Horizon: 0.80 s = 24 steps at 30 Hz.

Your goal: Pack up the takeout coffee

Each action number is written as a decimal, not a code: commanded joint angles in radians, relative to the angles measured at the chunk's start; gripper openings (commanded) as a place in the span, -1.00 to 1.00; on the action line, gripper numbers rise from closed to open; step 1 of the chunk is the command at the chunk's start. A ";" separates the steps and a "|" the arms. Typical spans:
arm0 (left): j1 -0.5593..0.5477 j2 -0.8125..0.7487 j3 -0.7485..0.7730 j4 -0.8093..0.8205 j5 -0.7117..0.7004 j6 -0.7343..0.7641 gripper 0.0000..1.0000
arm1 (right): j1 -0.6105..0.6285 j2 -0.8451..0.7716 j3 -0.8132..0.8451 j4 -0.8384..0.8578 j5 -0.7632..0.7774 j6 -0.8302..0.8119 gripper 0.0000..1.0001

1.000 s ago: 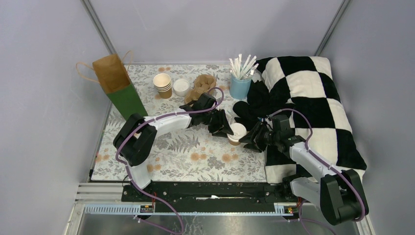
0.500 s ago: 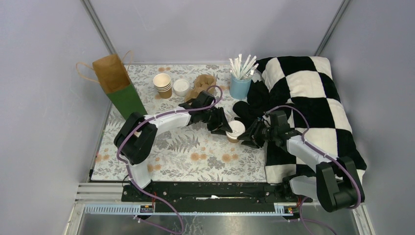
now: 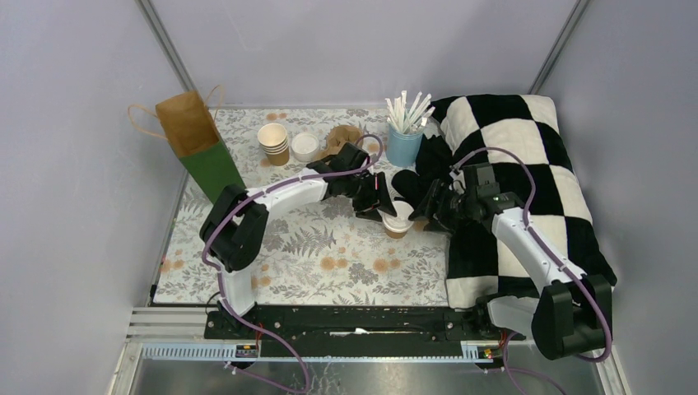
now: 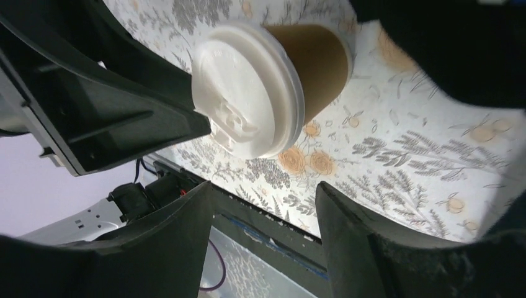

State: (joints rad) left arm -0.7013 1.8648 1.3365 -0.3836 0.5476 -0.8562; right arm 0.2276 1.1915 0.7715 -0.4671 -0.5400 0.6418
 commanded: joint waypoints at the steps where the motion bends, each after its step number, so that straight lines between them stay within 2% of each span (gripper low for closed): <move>1: 0.019 -0.032 0.052 -0.033 -0.005 0.030 0.20 | -0.075 0.031 0.073 -0.039 -0.032 -0.102 0.37; 5: 0.039 -0.031 0.038 -0.032 0.001 0.038 0.24 | -0.097 0.163 0.097 0.078 -0.133 -0.122 0.35; 8: 0.042 -0.011 0.030 0.002 0.024 0.037 0.18 | -0.100 0.261 0.126 0.134 -0.189 -0.140 0.24; 11: 0.042 0.010 0.024 0.017 0.024 0.032 0.11 | -0.108 0.304 0.129 0.159 -0.189 -0.153 0.08; 14: 0.042 0.014 -0.001 0.030 0.012 0.028 0.06 | -0.133 0.341 0.093 0.195 -0.200 -0.149 0.07; 19: 0.042 0.026 -0.030 0.034 0.017 0.038 0.00 | -0.138 0.335 0.061 0.185 -0.203 -0.126 0.06; 24: 0.042 0.014 0.002 0.019 0.020 0.036 -0.03 | -0.137 0.276 0.142 0.101 -0.214 -0.127 0.13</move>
State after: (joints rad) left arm -0.6598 1.8805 1.3197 -0.3641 0.5747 -0.8375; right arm 0.0971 1.5238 0.8501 -0.3042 -0.7498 0.5205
